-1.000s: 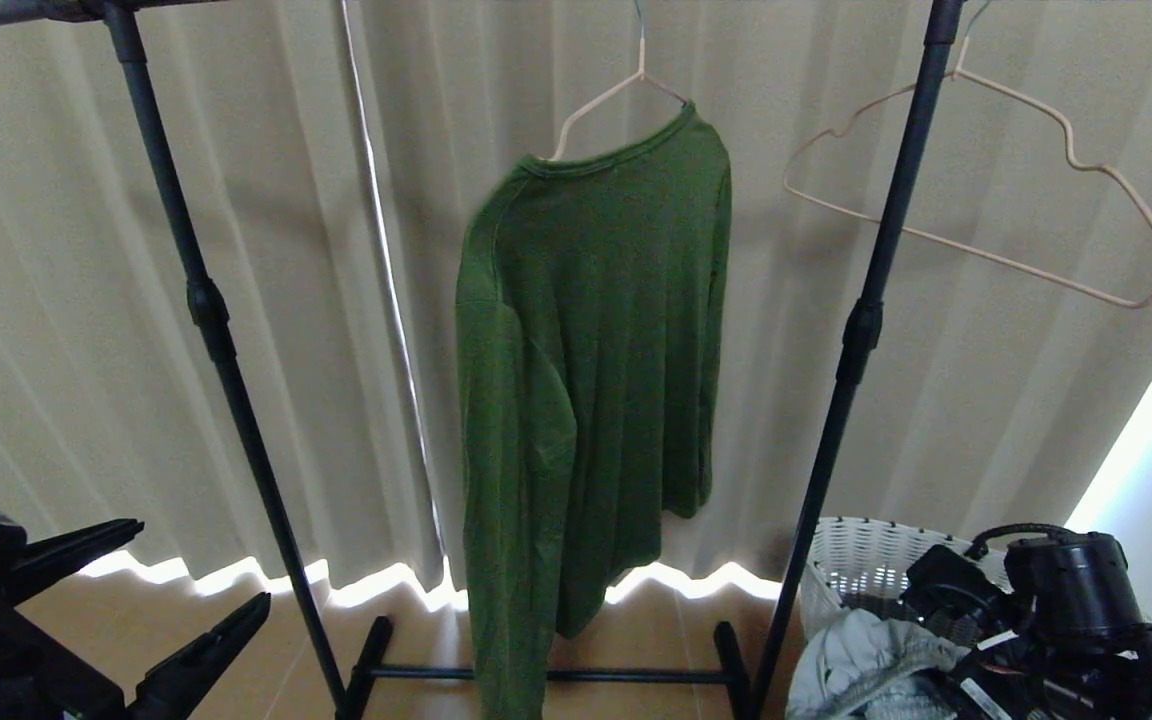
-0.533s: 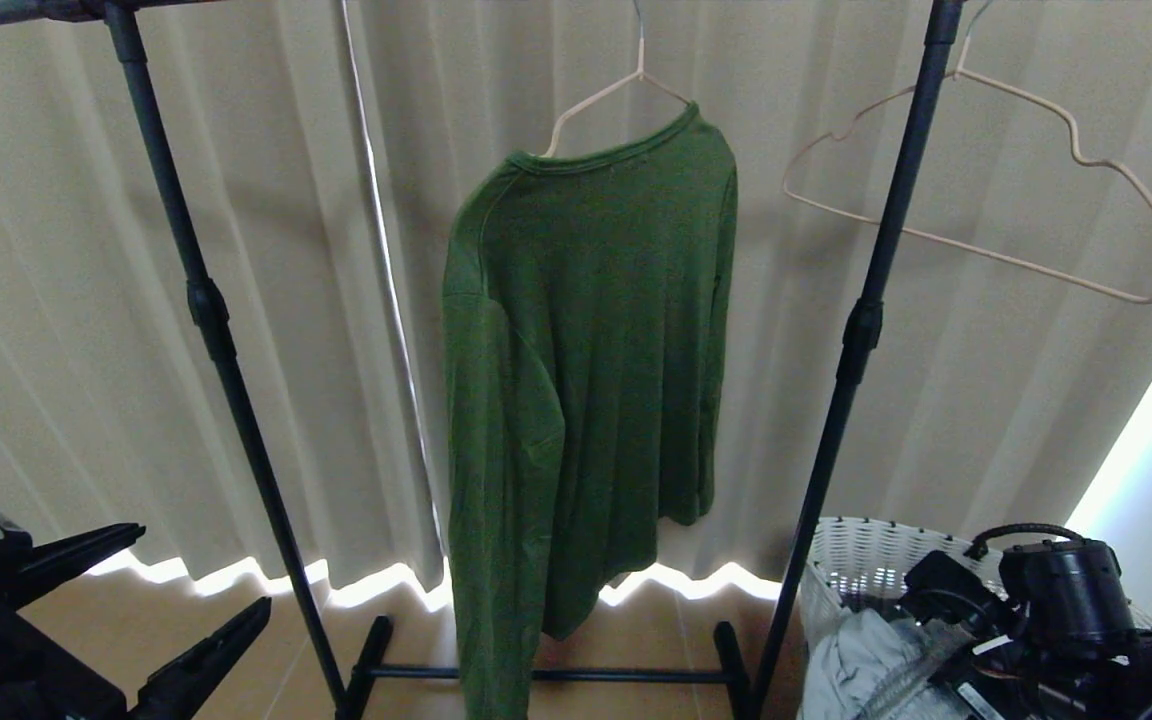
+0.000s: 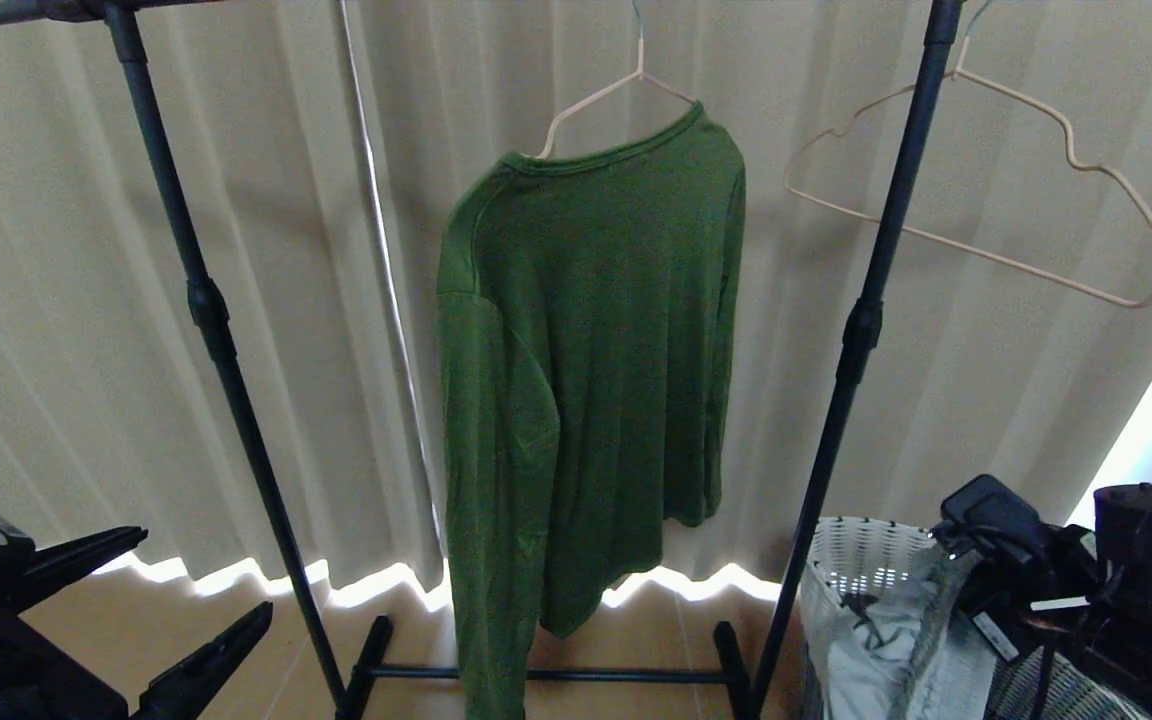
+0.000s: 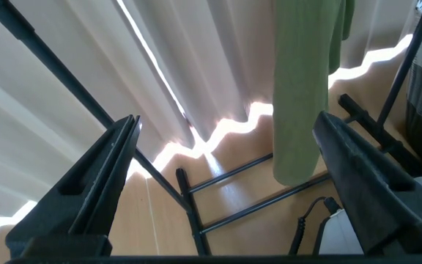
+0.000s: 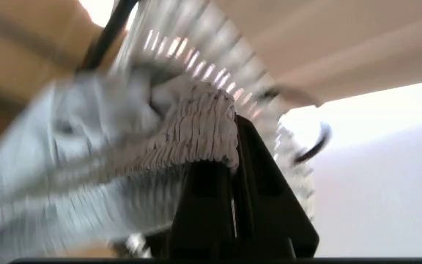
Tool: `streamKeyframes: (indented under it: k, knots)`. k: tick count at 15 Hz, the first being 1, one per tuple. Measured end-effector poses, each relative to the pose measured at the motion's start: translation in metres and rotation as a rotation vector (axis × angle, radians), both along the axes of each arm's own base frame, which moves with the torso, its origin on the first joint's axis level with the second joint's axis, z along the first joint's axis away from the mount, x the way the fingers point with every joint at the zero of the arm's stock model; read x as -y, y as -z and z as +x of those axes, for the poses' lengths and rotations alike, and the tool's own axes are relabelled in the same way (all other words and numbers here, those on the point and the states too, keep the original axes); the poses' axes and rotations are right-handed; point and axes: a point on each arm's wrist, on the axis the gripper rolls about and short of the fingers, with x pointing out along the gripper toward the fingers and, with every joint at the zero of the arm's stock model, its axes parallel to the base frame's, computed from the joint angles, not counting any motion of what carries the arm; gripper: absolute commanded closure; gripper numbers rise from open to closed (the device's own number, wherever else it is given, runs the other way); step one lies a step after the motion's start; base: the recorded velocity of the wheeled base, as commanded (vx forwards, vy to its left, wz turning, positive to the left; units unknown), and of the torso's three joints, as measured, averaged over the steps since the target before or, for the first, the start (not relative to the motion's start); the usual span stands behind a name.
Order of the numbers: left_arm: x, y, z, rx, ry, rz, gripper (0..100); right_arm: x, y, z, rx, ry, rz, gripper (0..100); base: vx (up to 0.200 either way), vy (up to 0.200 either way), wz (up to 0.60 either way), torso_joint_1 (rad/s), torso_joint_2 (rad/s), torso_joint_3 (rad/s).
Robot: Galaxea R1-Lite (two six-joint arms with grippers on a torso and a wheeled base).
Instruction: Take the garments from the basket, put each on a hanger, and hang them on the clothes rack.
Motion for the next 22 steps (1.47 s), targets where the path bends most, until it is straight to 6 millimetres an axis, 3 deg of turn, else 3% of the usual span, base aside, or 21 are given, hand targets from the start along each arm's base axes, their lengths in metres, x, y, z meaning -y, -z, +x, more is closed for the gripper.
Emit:
streamKeyframes:
  k: [3,7,10,16,22]
  knots:
    - [0.000,0.000,0.000,0.001,-0.001,-0.001,0,-0.008,-0.027,0.007,0.135,-0.013,0.087,100,0.000,0.000,0.00,0.000,0.00,0.000]
    - [0.000,0.000,0.000,0.001,-0.001,-0.002,0,-0.037,-0.045,0.009,0.207,-0.070,0.269,100,0.000,0.000,0.00,0.000,0.00,0.000]
    - [-0.001,0.000,-0.001,0.005,-0.003,-0.004,0,-0.049,-0.055,0.009,0.210,-0.087,0.351,100,-0.200,0.000,0.00,0.004,0.01,0.004]
    - [-0.001,-0.001,-0.002,0.010,-0.002,-0.006,0,-0.047,-0.065,-0.004,0.244,-0.101,0.401,100,-0.200,0.000,0.00,0.001,0.00,0.002]
    - [-0.003,0.009,-0.007,-0.014,0.007,0.006,0,-0.044,-0.072,-0.014,0.262,-0.135,0.423,100,0.000,0.000,0.00,0.000,0.00,0.000]
